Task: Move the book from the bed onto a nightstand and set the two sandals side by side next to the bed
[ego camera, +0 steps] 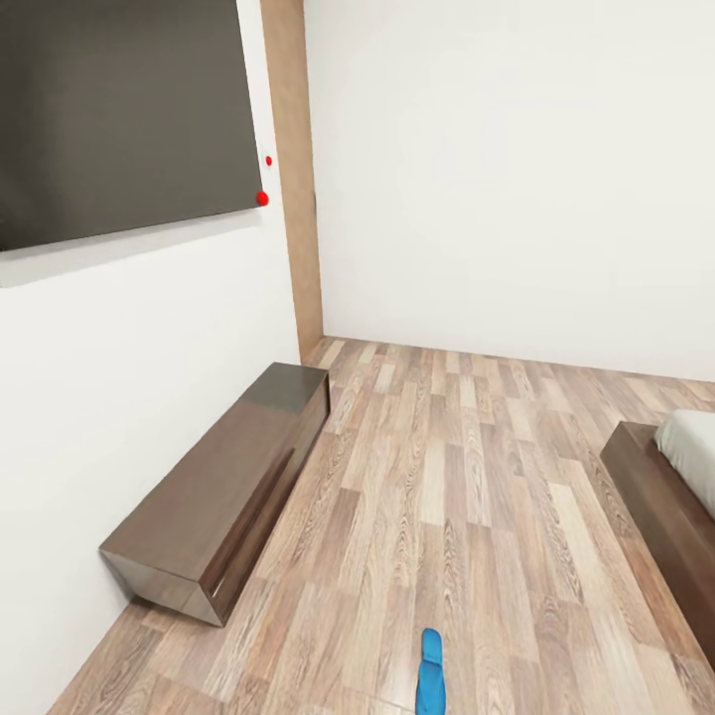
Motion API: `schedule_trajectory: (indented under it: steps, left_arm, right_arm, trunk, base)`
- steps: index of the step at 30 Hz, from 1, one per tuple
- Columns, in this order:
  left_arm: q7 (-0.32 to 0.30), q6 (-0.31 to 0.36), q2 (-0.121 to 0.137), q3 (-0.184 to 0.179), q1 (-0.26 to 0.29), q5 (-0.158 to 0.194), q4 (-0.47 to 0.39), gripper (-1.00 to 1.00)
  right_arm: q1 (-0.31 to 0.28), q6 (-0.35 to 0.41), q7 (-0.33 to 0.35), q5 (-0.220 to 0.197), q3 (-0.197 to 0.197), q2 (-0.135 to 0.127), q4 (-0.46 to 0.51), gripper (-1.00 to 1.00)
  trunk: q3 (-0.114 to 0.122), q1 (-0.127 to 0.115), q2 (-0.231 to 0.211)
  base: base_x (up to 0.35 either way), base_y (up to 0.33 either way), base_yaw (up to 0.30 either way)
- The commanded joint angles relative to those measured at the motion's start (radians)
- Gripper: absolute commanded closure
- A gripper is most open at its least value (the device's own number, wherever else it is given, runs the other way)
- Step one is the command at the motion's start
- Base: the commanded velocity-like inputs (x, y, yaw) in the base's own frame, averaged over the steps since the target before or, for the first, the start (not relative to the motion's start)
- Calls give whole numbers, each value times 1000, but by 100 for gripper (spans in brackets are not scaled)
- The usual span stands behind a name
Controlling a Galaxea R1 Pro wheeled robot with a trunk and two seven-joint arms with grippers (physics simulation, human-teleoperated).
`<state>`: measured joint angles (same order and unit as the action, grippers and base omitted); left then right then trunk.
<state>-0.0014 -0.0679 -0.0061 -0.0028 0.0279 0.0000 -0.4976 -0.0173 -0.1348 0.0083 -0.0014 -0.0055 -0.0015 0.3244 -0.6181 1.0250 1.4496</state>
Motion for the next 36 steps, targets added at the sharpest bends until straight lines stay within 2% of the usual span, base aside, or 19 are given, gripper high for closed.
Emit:
schedule_trajectory:
  steps: [1,11,32,36]
  left_arm:
    - [0,-3,0,0,0,0,1,-100]
    - [0,-3,0,0,0,0,1,-100]
    - [0,-3,0,0,0,0,1,-100]
    - [0,-3,0,0,1,0,1,-100]
  right_arm:
    - [0,-3,1,0,0,0,-1,-100]
    - [0,-3,1,0,-1,0,-1,-100]
    - [0,-3,1,-2,-9,-7,1,-100]
    - [-1,22,-2,-2,-26,-12,63,-100]
  trunk:
    - [-1,0,0]
    - [-1,0,0]
    - [-1,0,0]
    - [-1,0,0]
  base:
    - [14,27,0]
    - [63,146,0]
    - [2,5,0]
    - [0,0,0]
